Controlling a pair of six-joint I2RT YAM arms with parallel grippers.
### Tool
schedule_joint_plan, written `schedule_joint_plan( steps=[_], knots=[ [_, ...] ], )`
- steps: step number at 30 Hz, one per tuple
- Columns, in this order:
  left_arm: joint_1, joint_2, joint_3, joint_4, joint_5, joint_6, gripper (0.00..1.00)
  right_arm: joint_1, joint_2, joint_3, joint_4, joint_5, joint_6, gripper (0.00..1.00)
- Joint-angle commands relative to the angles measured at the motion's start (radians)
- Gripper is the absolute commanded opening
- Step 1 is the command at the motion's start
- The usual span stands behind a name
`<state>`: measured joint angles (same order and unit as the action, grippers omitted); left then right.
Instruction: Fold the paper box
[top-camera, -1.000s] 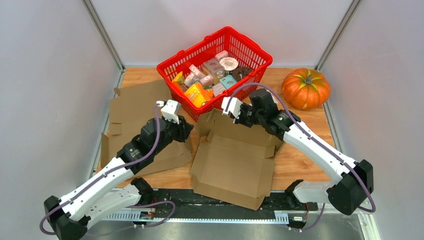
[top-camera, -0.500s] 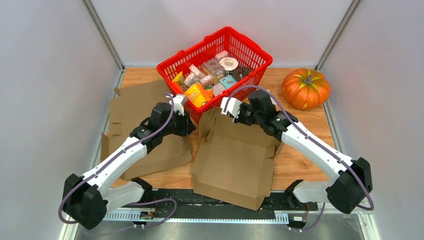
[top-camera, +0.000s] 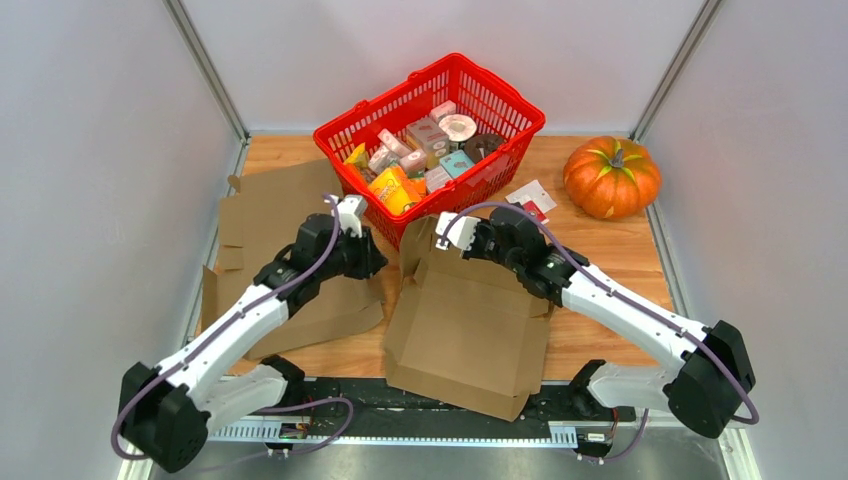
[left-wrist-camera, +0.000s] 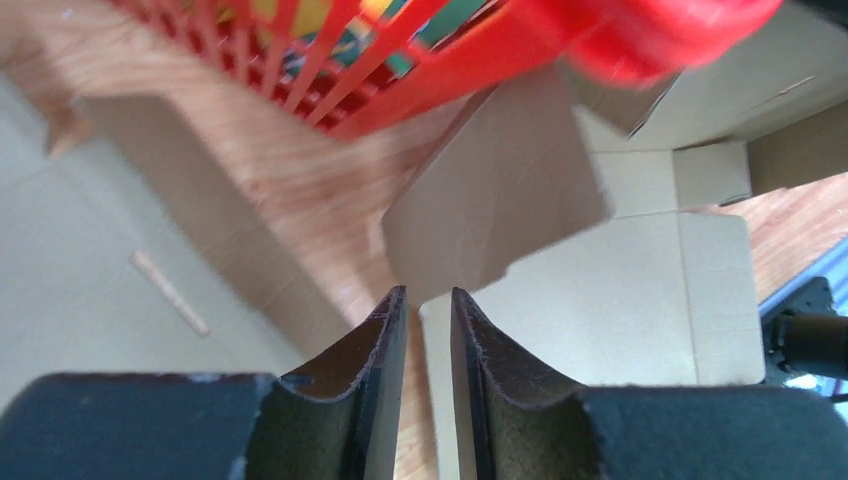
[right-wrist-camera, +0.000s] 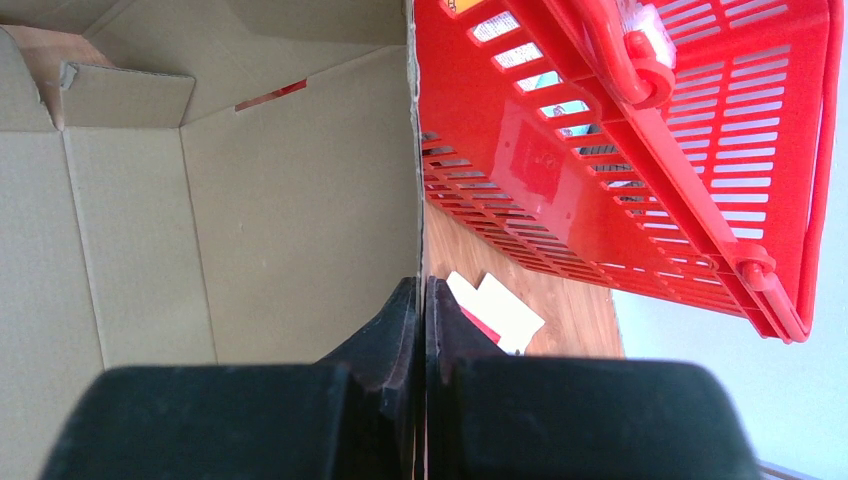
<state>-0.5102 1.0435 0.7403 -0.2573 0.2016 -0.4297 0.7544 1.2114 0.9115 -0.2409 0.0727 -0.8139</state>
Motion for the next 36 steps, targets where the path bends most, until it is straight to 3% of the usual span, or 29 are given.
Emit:
schedule_joint_plan(
  steps=[1,6,10,16,18,20,24,29,34,36],
  knots=[
    [-0.001,-0.149,-0.097,-0.091,-0.085,-0.137,0.29,-0.013,0.02,0.003,-0.089,-0.026,0.036,0.02],
    [-0.008,-0.27,-0.215,-0.053,-0.013,-0.274,0.2,-0.03,0.043,0.012,-0.095,-0.047,0.044,0.0],
    [-0.01,-0.251,-0.286,0.097,0.123,-0.343,0.18,-0.035,0.043,0.015,-0.097,-0.053,0.047,0.0],
    [-0.102,-0.068,-0.278,0.197,0.119,-0.385,0.12,-0.036,0.034,0.029,-0.104,-0.057,0.053,0.0],
    [-0.1,0.021,-0.289,0.223,0.084,-0.418,0.03,-0.035,0.028,0.03,-0.107,-0.057,0.056,0.0],
    [-0.102,0.12,-0.282,0.251,0.07,-0.44,0.01,-0.035,0.025,0.032,-0.107,-0.059,0.058,0.0],
    [-0.077,0.254,-0.269,0.126,-0.105,-0.518,0.0,-0.035,0.019,0.032,-0.112,-0.097,0.056,0.0],
    [-0.053,0.348,-0.309,0.194,-0.056,-0.532,0.0,-0.035,0.01,0.029,-0.115,-0.106,0.053,0.0],
    [-0.059,0.224,-0.32,0.24,-0.005,-0.43,0.0,-0.035,0.005,0.021,-0.117,-0.119,0.044,0.0],
    [-0.06,0.063,-0.315,0.225,-0.017,-0.361,0.11,-0.035,0.002,0.012,-0.11,-0.132,0.039,0.0]
  ],
)
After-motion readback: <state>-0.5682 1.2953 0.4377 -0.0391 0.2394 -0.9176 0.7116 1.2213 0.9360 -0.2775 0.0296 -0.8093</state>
